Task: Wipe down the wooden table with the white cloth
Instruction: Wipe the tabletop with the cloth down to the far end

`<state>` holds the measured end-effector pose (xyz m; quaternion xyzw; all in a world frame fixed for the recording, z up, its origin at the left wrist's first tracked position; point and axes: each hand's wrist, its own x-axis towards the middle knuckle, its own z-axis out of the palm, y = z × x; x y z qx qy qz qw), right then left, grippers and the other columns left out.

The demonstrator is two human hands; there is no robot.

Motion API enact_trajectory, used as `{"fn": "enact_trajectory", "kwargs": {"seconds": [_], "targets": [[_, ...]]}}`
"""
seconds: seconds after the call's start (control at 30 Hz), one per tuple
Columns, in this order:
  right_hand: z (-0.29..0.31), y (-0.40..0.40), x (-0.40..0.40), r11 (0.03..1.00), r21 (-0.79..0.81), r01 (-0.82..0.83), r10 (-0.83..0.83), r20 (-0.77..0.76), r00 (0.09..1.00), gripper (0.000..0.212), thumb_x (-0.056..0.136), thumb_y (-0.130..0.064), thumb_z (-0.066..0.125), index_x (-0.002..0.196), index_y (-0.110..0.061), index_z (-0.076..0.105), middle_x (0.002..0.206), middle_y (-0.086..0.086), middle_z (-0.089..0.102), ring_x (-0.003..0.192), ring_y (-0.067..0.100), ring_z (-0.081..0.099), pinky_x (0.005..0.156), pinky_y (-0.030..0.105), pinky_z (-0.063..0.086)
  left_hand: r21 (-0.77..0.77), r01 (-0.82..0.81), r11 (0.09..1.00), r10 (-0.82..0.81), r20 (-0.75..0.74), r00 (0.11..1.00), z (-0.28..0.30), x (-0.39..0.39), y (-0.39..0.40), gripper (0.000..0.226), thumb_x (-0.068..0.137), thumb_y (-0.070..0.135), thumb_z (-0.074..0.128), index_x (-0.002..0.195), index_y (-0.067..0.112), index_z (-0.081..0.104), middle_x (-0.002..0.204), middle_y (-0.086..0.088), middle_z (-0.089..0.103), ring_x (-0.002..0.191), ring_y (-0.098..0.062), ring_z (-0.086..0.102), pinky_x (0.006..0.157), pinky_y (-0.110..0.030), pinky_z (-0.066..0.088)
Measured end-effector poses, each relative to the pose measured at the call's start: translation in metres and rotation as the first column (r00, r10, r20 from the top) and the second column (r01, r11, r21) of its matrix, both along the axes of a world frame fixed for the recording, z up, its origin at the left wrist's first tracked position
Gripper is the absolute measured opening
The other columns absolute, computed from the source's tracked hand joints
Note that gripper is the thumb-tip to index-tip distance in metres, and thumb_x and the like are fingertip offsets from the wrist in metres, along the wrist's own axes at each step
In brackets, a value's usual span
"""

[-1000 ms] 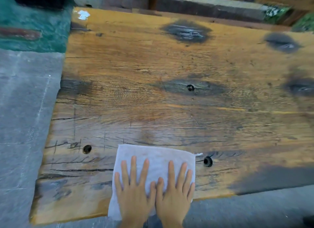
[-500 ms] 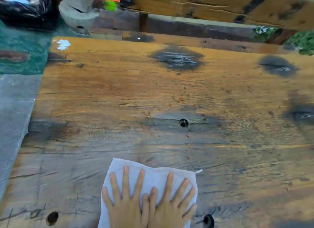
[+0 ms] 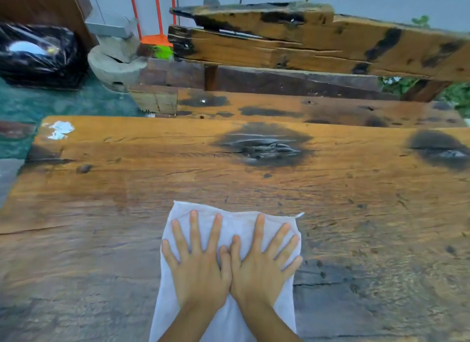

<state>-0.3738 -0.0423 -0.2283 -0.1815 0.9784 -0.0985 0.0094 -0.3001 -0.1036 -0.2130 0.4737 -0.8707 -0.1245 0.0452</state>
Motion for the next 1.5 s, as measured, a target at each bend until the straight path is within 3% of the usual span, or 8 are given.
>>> {"fn": "enact_trajectory", "kwargs": {"seconds": [0.23,0.4,0.57,0.8,0.97,1.1,1.37,1.5], "targets": [[0.003,-0.103,-0.113,0.991,-0.001,-0.135,0.134,0.092,0.987,0.074,0.094,-0.073,0.016,0.158,-0.045,-0.012,0.169,0.012,-0.017,0.154,0.036,-0.021,0.120,0.062,-0.009,-0.010,-0.125,0.992,0.125,-0.009,0.992,-0.001,-0.103,-0.097,0.065,0.093,0.056,0.013,0.157,0.045,0.014,0.171,-0.003,0.002,0.155,-0.041,-0.002,0.120,-0.065,0.003],[0.016,-0.169,-0.173,0.977,-0.025,-0.211,0.212,0.148,0.966,0.068,0.097,-0.069,0.011,0.158,-0.045,-0.008,0.168,0.018,-0.016,0.155,0.033,-0.018,0.121,0.059,-0.013,-0.011,-0.184,0.983,0.184,0.003,0.983,0.004,-0.160,-0.164,0.071,0.089,0.064,0.010,0.158,0.046,0.008,0.171,-0.003,-0.003,0.154,-0.040,-0.007,0.120,-0.064,-0.002],[0.011,-0.210,-0.207,0.967,-0.072,-0.243,0.252,0.171,0.952,0.064,0.101,-0.063,0.011,0.158,-0.044,-0.011,0.164,0.024,-0.024,0.152,0.034,-0.028,0.121,0.056,-0.016,0.007,-0.186,0.983,0.185,0.042,0.982,0.000,-0.195,-0.207,0.079,0.082,0.071,-0.001,0.157,0.047,0.002,0.171,-0.002,-0.008,0.154,-0.041,-0.012,0.120,-0.064,-0.008],[0.023,-0.247,-0.253,0.901,-0.013,-0.433,0.432,-0.031,0.901,0.060,0.104,-0.054,0.013,0.161,-0.040,-0.002,0.169,0.018,-0.012,0.157,0.030,-0.014,0.124,0.055,-0.010,0.008,-0.168,0.986,0.167,0.012,0.986,0.011,-0.225,-0.241,0.062,0.096,0.062,0.019,0.156,0.046,0.020,0.170,-0.003,0.009,0.156,-0.036,-0.009,0.121,-0.063,-0.007],[0.019,-0.238,-0.249,0.850,-0.062,-0.523,0.517,-0.090,0.851,0.068,0.102,-0.059,0.019,0.161,-0.035,-0.003,0.168,0.018,-0.014,0.156,0.032,-0.015,0.124,0.056,-0.006,-0.028,-0.145,0.989,0.145,-0.003,0.989,0.012,-0.211,-0.228,0.061,0.099,0.055,0.020,0.158,0.044,0.013,0.171,0.001,0.003,0.157,-0.030,-0.008,0.124,-0.056,-0.006],[0.017,-0.207,-0.235,0.872,-0.146,-0.467,0.467,-0.037,0.883,0.072,0.100,-0.060,0.020,0.161,-0.034,-0.006,0.168,0.017,-0.017,0.156,0.031,-0.017,0.126,0.051,-0.007,-0.003,-0.159,0.987,0.159,0.029,0.987,0.004,-0.200,-0.197,0.060,0.100,0.057,0.016,0.158,0.044,0.007,0.171,0.005,-0.003,0.157,-0.029,-0.010,0.125,-0.053,-0.008],[0.015,-0.101,-0.189,0.830,-0.119,-0.545,0.551,0.015,0.835,0.070,0.101,-0.050,0.025,0.162,-0.031,-0.002,0.170,0.009,-0.012,0.157,0.022,-0.014,0.126,0.049,-0.006,-0.017,-0.086,0.996,0.086,0.040,0.995,-0.002,-0.149,-0.100,0.061,0.100,0.056,0.022,0.158,0.044,0.008,0.171,0.004,-0.003,0.157,-0.029,-0.011,0.125,-0.054,-0.006],[0.012,-0.038,-0.156,0.853,-0.102,-0.512,0.520,0.072,0.851,0.071,0.102,-0.050,0.024,0.162,-0.026,-0.007,0.170,0.008,-0.013,0.157,0.020,-0.015,0.126,0.048,-0.007,-0.001,-0.069,0.998,0.069,0.052,0.996,-0.001,-0.119,-0.036,0.061,0.101,0.054,0.024,0.159,0.043,0.007,0.171,0.003,-0.003,0.157,-0.029,-0.010,0.125,-0.053,-0.004]]}}
